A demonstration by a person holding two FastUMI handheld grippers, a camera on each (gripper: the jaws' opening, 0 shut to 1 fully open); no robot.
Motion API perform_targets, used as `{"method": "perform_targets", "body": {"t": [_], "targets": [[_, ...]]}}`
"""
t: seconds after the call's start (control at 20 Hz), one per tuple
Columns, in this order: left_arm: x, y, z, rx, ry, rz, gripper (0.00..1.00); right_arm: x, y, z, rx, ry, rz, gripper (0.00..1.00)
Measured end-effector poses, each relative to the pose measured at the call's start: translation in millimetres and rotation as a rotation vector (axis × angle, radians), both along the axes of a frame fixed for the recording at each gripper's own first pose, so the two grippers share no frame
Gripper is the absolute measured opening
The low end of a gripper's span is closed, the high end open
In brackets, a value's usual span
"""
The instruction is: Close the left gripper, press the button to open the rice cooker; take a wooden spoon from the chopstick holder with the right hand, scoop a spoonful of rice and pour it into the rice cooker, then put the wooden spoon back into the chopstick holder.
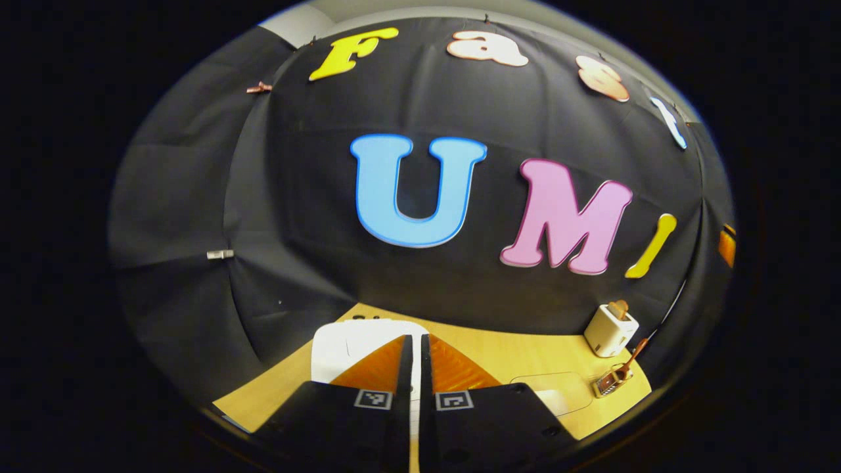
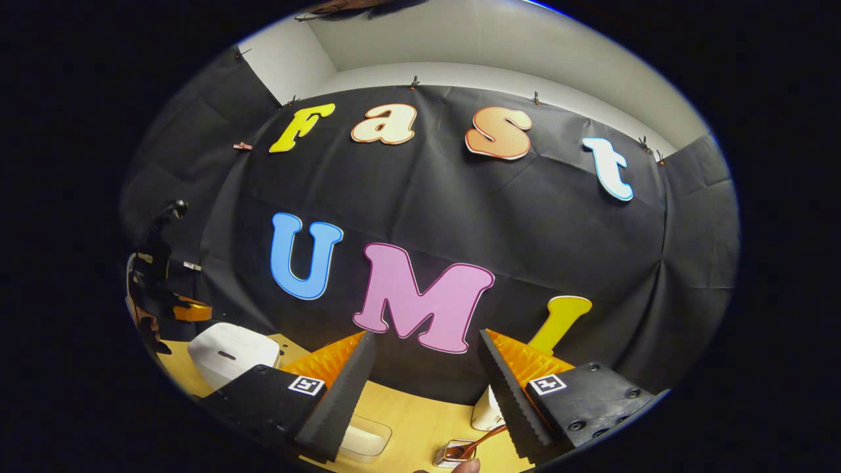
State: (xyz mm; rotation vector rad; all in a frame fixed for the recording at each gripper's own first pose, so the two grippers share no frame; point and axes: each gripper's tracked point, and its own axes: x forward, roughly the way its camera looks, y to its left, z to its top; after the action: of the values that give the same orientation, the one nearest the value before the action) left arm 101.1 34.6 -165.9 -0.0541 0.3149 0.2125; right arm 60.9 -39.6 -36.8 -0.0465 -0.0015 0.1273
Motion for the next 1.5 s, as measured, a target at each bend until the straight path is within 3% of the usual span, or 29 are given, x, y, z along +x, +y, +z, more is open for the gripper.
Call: {"method": "perform_targets", "body": {"t": [0.05, 0.25, 0.8, 1.25, 1.5], "targets": [[5, 4, -19, -0.022, 0.037, 0.006, 0.07, 1, -5, -5, 0.002, 0.014, -0.012, 0.97], [19, 22, -76, -0.036, 0.134, 0.047, 0.06, 3, -12, -10, -0.011, 0.037, -0.054, 0.96], [20, 22, -127, -0.051, 0.257, 0.018, 0.06, 5, -12, -18, -0.036, 0.07, -0.078, 0.97], [15, 21, -137, -0.079, 0.319, 0.026, 0.06, 7, -11, -18, -0.043, 0.073, -0.095, 0.97], [18, 23, -117, -0.085, 0.259, 0.014, 0.06, 5, -12, -15, -0.045, 0.061, -0.105, 0.97]]}}
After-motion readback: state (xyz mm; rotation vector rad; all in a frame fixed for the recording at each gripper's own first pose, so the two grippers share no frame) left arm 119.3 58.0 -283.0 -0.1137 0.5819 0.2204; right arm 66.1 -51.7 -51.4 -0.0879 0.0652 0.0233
